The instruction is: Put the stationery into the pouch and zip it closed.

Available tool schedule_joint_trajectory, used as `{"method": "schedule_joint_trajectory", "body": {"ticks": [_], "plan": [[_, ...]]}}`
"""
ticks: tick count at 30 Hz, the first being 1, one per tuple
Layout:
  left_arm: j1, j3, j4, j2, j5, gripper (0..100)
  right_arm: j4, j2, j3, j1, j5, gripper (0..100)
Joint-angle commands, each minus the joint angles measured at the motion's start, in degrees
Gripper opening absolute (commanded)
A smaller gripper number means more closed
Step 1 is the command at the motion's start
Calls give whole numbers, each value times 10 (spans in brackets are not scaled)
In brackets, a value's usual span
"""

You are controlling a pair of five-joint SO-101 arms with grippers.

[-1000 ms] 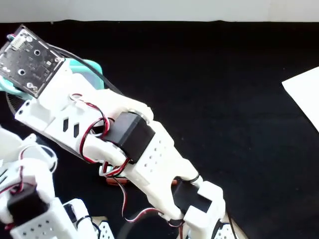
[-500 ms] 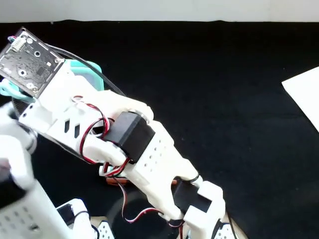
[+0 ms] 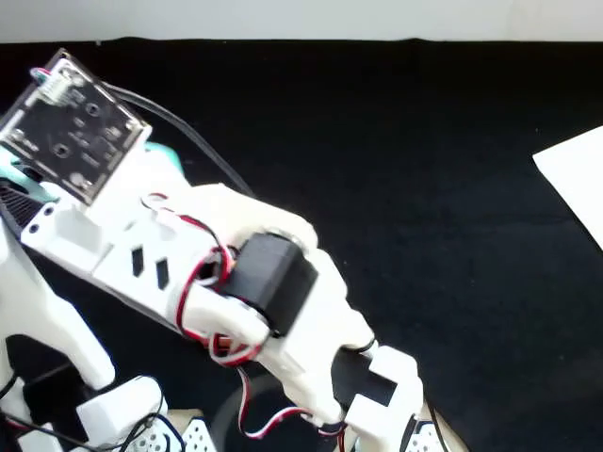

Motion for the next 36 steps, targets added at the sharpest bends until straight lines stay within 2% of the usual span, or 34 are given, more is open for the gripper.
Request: {"method": "schedule_joint_trajectory", "body": {"ticks": [1,10,18,27,34,36], "plan": [[-3,-43,25,8,-4,171,13,-5,-44,-12,-6,6],[-7,-44,144,6,-70,171,13,-3,-48,36,-6,6],[-3,-24,146,-65,-72,171,-67,-3,-45,104,-4,6],[51,160,146,-195,-92,171,-71,25,-47,110,-3,6],[29,239,146,-273,-122,171,-71,61,-49,110,-2,6],[2,240,146,-283,-132,171,-71,62,-49,110,-2,6]]}}
